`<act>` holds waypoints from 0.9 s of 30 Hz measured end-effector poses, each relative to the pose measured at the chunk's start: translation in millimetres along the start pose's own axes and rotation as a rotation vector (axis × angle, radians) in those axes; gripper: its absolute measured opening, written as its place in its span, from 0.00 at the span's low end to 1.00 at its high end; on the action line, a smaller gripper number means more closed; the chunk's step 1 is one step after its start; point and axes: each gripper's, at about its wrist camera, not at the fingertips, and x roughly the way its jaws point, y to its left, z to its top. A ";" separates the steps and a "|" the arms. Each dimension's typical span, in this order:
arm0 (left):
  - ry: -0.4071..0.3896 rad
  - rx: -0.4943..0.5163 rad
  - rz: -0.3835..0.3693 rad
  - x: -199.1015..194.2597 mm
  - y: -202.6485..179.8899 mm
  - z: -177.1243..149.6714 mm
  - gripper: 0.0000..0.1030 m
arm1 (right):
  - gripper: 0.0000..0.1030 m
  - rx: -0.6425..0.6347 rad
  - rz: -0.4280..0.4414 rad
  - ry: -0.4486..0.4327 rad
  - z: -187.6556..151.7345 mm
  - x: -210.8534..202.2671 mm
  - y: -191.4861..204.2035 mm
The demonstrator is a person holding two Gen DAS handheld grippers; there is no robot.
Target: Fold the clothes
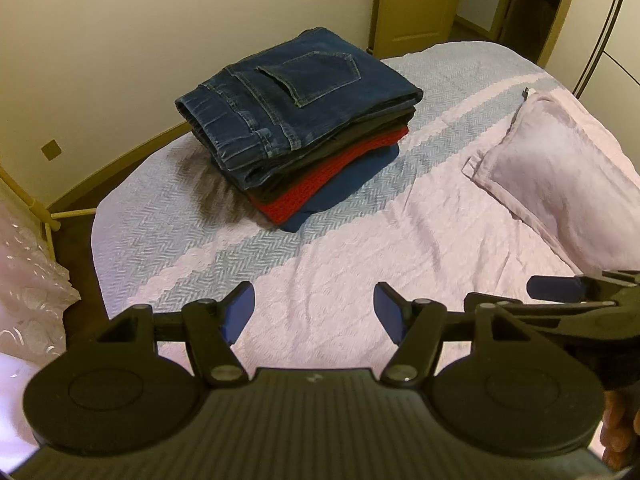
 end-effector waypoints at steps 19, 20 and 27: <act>-0.012 0.000 0.011 17.1 1.5 22.0 0.61 | 0.61 0.015 -0.007 -0.001 23.9 17.4 -0.4; -0.013 0.001 0.011 17.0 1.5 22.3 0.61 | 0.61 0.014 -0.007 -0.003 24.9 17.2 -0.3; -0.036 0.002 0.011 12.5 1.3 22.8 0.61 | 0.61 0.009 -0.009 -0.015 27.9 14.5 1.7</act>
